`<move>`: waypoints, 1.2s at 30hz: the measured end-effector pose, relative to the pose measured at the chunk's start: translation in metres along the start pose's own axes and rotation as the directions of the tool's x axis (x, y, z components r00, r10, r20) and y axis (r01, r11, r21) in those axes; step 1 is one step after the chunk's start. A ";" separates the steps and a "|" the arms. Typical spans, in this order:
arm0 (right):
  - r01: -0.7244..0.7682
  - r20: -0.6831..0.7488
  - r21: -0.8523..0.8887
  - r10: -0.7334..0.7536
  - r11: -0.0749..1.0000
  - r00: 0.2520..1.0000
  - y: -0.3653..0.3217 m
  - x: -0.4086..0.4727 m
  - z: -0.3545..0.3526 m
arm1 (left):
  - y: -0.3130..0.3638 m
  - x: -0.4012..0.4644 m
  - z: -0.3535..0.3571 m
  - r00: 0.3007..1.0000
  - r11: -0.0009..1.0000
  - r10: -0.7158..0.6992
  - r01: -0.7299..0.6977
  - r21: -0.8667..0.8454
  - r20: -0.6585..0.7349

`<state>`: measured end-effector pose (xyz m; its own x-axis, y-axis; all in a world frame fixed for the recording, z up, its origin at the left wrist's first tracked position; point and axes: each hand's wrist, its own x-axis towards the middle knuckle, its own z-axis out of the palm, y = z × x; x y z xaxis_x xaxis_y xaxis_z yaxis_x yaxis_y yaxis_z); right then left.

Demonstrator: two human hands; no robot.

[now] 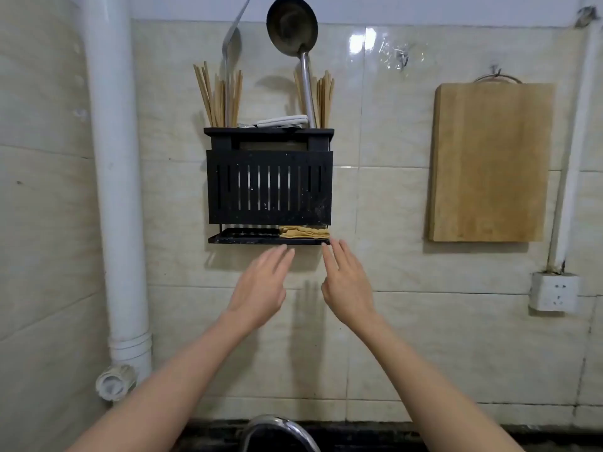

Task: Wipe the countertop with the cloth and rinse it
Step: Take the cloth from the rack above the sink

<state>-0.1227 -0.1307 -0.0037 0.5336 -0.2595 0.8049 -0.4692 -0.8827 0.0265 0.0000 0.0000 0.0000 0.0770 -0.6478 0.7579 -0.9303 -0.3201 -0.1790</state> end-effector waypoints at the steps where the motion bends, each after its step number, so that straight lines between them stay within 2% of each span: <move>1: 0.016 -0.014 -0.005 -0.016 1.000 1.000 0.000 0.008 0.000 | -0.003 0.011 0.000 1.000 1.000 0.018 -0.017 0.009 -0.026; 3: 0.054 0.008 -0.015 -0.054 0.998 0.999 -0.002 0.020 -0.002 | -0.004 0.028 -0.002 0.998 0.999 0.035 -0.033 0.035 -0.057; 6: 0.090 0.164 -0.027 -0.085 0.996 0.983 -0.001 0.031 0.002 | -0.005 0.048 -0.001 0.999 0.998 0.039 -0.039 0.046 -0.006; 12: 0.104 0.248 -0.112 -0.074 0.988 0.966 0.000 0.030 0.012 | -0.004 0.054 0.015 0.998 0.998 0.034 -0.038 0.057 0.061; 17: 0.126 0.237 -0.122 -0.095 0.984 0.967 0.003 0.032 0.011 | -0.011 0.060 0.021 0.999 0.995 0.025 -0.028 0.098 0.032; 23: 0.136 0.229 -0.080 -0.115 0.987 0.967 0.004 0.032 0.011 | -0.009 0.084 0.015 0.995 0.963 0.071 -0.050 0.265 -0.072; 28: 0.157 0.225 -0.081 -0.136 0.984 0.965 0.007 0.033 0.012 | -0.004 0.090 0.009 0.992 0.950 0.108 -0.081 0.302 -0.071; 33: 0.135 0.134 -0.101 -0.121 0.986 0.984 0.006 0.033 0.018 | -0.004 0.094 0.010 0.981 0.926 0.161 -0.114 0.360 -0.104; 36: 0.138 -0.019 -0.086 -0.140 0.987 0.990 0.006 0.034 0.017 | -0.009 0.088 0.013 0.963 0.922 0.191 -0.108 0.372 -0.191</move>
<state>-0.0956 -0.1517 0.0137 0.5803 -0.1259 0.8046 -0.4504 -0.8728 0.1882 0.0197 -0.0631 0.0600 -0.1716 -0.5526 0.8156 -0.7324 -0.4822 -0.4808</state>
